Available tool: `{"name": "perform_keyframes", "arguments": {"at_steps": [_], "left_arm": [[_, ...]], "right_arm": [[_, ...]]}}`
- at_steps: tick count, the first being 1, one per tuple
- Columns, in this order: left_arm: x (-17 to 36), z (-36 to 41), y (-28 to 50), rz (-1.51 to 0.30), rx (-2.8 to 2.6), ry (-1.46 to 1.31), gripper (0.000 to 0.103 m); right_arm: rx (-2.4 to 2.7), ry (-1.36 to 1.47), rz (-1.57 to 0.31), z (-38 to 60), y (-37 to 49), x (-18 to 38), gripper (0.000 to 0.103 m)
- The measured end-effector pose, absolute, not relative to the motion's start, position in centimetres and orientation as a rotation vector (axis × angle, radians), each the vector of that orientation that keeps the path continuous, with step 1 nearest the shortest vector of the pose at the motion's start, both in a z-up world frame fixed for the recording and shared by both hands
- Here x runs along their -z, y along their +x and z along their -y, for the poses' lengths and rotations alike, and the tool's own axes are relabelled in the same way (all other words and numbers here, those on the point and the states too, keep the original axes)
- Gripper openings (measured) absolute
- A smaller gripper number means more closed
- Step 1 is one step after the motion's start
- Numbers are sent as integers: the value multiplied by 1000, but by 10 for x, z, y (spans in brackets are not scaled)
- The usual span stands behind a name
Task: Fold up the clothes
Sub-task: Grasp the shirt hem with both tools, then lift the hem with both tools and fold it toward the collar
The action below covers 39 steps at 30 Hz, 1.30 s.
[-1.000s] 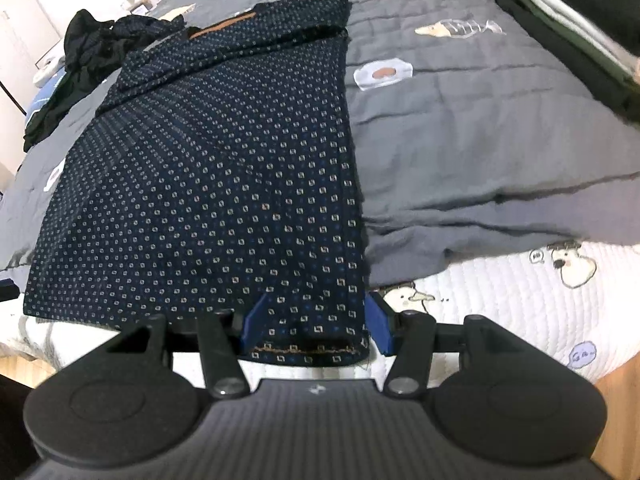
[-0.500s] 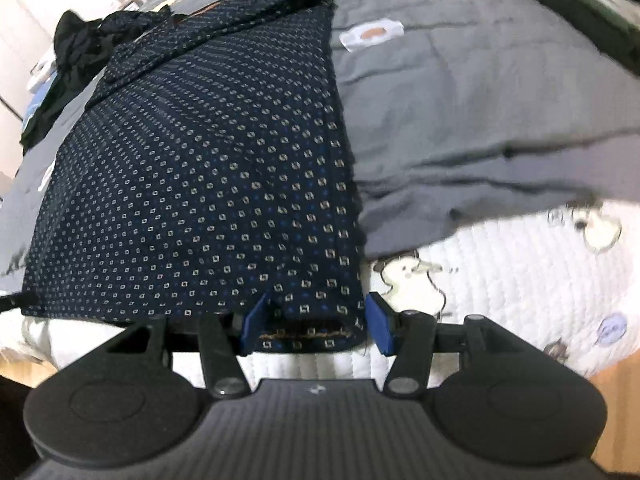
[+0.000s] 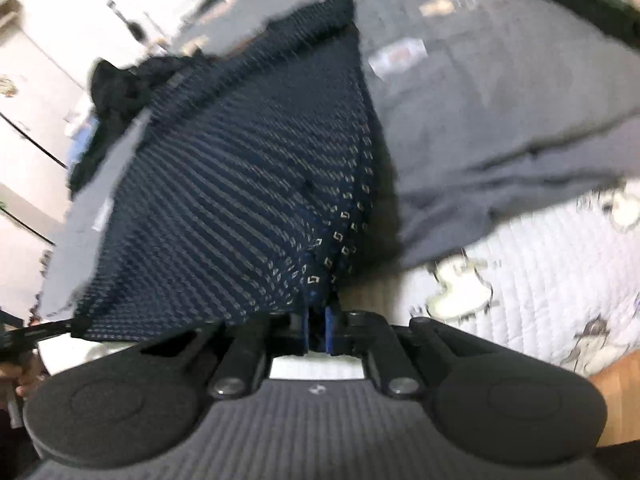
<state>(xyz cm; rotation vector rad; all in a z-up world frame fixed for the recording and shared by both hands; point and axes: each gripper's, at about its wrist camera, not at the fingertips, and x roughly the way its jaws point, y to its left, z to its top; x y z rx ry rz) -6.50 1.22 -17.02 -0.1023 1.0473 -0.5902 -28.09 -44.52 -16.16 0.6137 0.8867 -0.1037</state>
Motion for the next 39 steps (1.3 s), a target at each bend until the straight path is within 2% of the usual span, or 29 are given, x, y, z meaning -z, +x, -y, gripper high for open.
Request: {"name": "perform_keyframes", "arguments": {"at_steps": [5, 11, 20, 29, 39], "left_arm": [[155, -22, -61, -1048, 614, -77, 7], [170, -11, -62, -1094, 595, 8, 7], [119, -27, -55, -929, 617, -147, 7], [84, 8, 4, -834, 612, -153, 7], [94, 57, 109, -836, 567, -133, 7]], "right_arm": [[100, 534, -859, 446, -283, 133, 6], [127, 543, -934, 445, -273, 157, 6], [108, 687, -721, 462, -276, 120, 6], [129, 723, -621, 489, -217, 97, 6], [174, 732, -588, 533, -111, 113, 6]]}}
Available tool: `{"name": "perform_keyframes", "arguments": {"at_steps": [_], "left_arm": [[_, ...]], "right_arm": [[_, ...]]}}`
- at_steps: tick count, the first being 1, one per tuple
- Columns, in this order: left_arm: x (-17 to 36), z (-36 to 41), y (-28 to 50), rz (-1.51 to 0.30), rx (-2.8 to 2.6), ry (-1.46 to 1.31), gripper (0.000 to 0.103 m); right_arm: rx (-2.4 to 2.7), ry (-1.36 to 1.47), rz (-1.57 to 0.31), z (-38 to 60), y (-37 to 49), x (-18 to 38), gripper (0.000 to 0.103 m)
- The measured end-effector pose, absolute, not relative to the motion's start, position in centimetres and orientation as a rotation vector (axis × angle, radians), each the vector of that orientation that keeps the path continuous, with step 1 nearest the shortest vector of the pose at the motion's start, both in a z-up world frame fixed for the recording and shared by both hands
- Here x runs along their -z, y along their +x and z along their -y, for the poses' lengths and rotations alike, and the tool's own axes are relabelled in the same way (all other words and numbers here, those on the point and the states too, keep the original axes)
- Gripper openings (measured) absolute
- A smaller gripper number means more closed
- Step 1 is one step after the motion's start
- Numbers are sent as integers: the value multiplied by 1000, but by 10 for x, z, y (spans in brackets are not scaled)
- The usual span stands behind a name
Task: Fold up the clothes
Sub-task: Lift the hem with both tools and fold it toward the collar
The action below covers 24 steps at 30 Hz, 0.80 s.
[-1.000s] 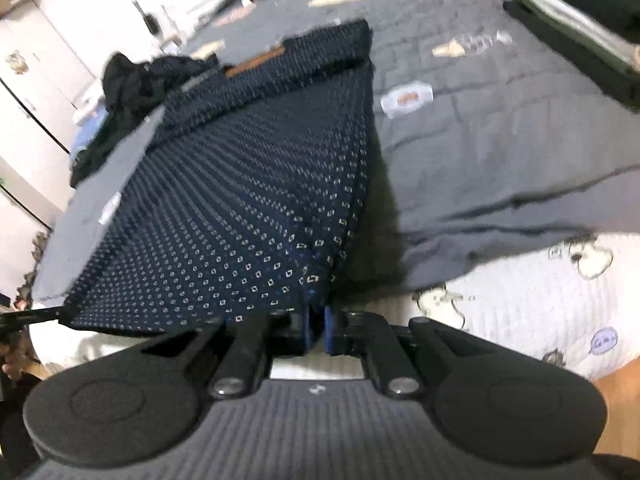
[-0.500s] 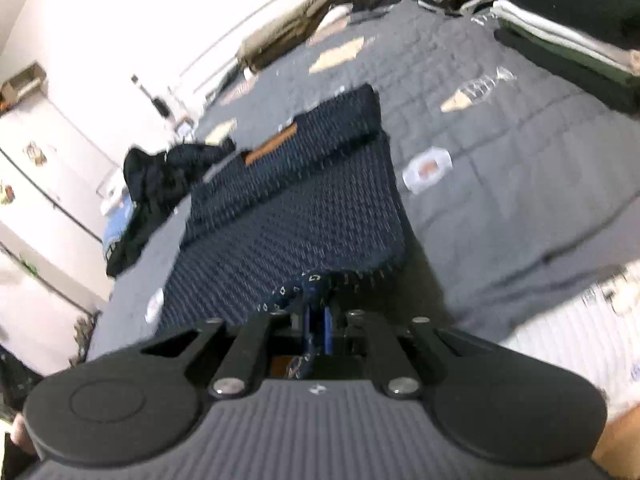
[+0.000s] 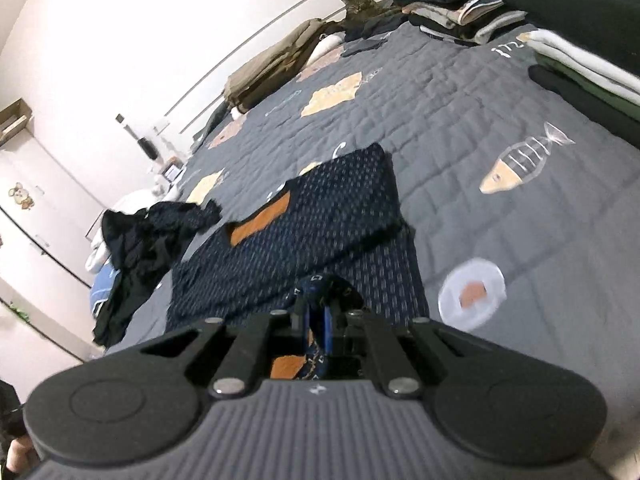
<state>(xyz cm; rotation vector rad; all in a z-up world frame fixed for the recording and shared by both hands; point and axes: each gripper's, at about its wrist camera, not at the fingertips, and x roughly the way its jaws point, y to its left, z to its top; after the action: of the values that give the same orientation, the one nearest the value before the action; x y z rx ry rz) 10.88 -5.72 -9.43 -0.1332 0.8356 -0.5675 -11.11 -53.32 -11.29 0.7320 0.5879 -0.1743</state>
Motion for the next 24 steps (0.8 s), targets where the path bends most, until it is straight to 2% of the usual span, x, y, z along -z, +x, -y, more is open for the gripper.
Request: {"name": "perform_keyframes", "arguments": {"at_steps": [11, 14, 15, 17, 18, 19, 24], "left_arm": [[139, 87, 167, -855, 525, -125, 7], [145, 90, 172, -851, 509, -145, 9], [146, 90, 172, -849, 500, -151, 13], [147, 86, 168, -834, 475, -162, 30], [146, 83, 165, -817, 455, -168, 49], [144, 80, 161, -792, 429, -153, 63], [128, 62, 135, -733, 409, -174, 63]], "right_arm": [[217, 695, -597, 554, -46, 155, 6], [216, 653, -631, 556, -34, 159, 7], [222, 636, -640, 555, -31, 159, 8], [258, 583, -639, 552, -30, 156, 11], [268, 551, -630, 551, -33, 153, 11], [273, 530, -621, 550, -36, 150, 12], [250, 501, -591, 547, -53, 138, 14]]}}
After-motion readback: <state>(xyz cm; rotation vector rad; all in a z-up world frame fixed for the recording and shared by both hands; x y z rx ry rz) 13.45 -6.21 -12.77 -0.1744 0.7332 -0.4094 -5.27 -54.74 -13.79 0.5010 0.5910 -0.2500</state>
